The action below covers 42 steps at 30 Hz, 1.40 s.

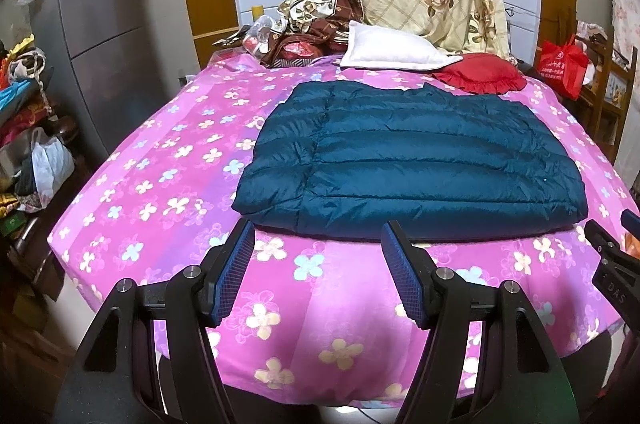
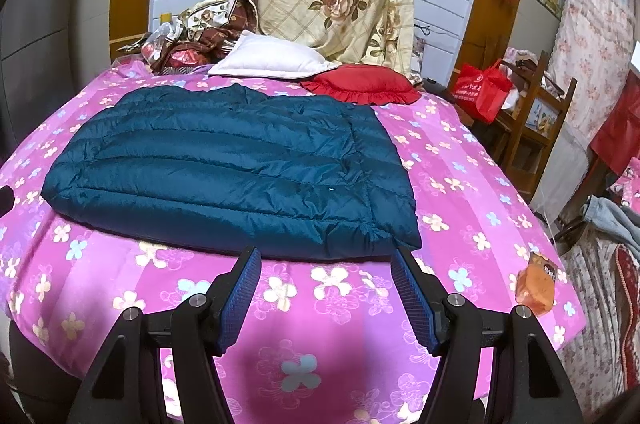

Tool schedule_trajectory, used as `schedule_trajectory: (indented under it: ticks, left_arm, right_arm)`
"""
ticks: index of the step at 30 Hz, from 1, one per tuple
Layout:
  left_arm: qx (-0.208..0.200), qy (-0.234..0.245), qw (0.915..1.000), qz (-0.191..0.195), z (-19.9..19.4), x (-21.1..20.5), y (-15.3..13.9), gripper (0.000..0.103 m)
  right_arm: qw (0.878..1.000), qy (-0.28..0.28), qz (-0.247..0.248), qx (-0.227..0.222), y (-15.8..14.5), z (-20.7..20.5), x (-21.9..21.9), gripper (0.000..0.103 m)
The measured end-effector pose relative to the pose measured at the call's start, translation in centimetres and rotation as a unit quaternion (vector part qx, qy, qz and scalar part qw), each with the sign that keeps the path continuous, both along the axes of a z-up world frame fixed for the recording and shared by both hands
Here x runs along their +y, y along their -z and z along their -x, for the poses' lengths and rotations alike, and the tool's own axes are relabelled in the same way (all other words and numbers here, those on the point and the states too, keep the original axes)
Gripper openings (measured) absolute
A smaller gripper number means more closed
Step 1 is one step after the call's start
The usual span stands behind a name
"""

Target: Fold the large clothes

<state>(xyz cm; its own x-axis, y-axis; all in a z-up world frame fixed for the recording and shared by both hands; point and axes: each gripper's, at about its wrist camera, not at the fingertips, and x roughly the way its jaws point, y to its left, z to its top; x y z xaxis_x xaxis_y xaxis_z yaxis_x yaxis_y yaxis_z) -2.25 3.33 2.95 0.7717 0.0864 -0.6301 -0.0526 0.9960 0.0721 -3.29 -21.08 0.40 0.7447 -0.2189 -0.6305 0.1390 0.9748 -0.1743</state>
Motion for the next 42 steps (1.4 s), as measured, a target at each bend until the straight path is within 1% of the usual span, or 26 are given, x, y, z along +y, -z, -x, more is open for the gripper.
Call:
schedule_trajectory:
  ticks: [4, 6, 7, 13, 15, 16, 21, 22, 27, 30, 33, 35, 38, 40, 42]
  left_arm:
    - [-0.007, -0.012, 0.9999, -0.004, 0.2, 0.0, -0.1, 0.066]
    - [-0.016, -0.024, 0.9995, -0.010, 0.2, 0.2, -0.3, 0.071]
    - [-0.021, -0.030, 0.9993, -0.013, 0.3, 0.1, -0.3, 0.077]
    - [-0.082, -0.068, 0.9940, -0.025, 0.7, 0.9, -1.6, 0.079]
    - [-0.092, -0.080, 0.9919, -0.034, 0.7, 1.0, -1.9, 0.080]
    - [-0.097, -0.080, 0.9916, -0.032, 0.6, 1.0, -2.2, 0.081]
    - [-0.109, -0.080, 0.9907, -0.015, 0.4, 1.4, -3.1, 0.084]
    - [-0.109, -0.084, 0.9904, -0.012, 0.2, 1.6, -3.4, 0.086]
    - [-0.119, -0.098, 0.9879, -0.021, -0.5, 1.2, -4.1, 0.087]
    - [-0.106, -0.095, 0.9894, -0.031, -1.5, 0.9, -3.6, 0.087]
    - [-0.073, -0.083, 0.9930, -0.040, -3.1, 0.5, -2.2, 0.087]
    - [-0.049, -0.076, 0.9952, -0.036, -4.1, 0.4, -1.2, 0.087]
    - [-0.017, -0.067, 0.9971, -0.032, -5.6, 0.3, 0.3, 0.087]
    - [-0.006, -0.067, 0.9972, -0.032, -6.5, 0.3, 1.2, 0.087]
    - [0.000, -0.066, 0.9972, -0.035, -7.7, 0.3, 1.8, 0.087]
  right_arm:
    - [1.000, 0.000, -0.003, 0.001, 0.0, 0.0, 0.0, 0.065]
    - [1.000, 0.000, -0.007, 0.003, 0.1, -0.1, 0.0, 0.065]
    - [1.000, 0.001, -0.010, 0.005, 0.2, -0.2, 0.1, 0.065]
    - [1.000, 0.000, -0.027, 0.012, 0.3, -1.2, -0.6, 0.065]
    - [0.999, -0.001, -0.031, 0.007, -0.2, -1.4, -0.7, 0.065]
    - [0.999, -0.001, -0.033, 0.004, -0.4, -1.6, -0.9, 0.065]
    - [0.999, -0.006, -0.039, -0.013, -1.7, -2.2, -1.3, 0.065]
    - [0.999, -0.007, -0.040, -0.015, -1.9, -2.4, -1.4, 0.065]
    - [0.999, -0.012, -0.047, -0.016, -1.8, -3.5, -1.8, 0.065]
    - [0.998, -0.014, -0.053, -0.003, -1.0, -4.9, -2.2, 0.066]
    - [0.997, -0.018, -0.072, 0.010, 0.0, -7.1, -2.7, 0.066]
    - [0.996, -0.029, -0.080, 0.009, 0.4, -9.2, -2.4, 0.066]
    - [0.994, -0.076, -0.075, -0.001, 0.7, -12.7, -0.2, 0.066]
    - [0.989, -0.117, -0.089, 0.007, 1.4, -15.5, 1.8, 0.066]
    - [0.985, -0.140, -0.094, 0.018, 2.4, -18.0, 3.4, 0.066]
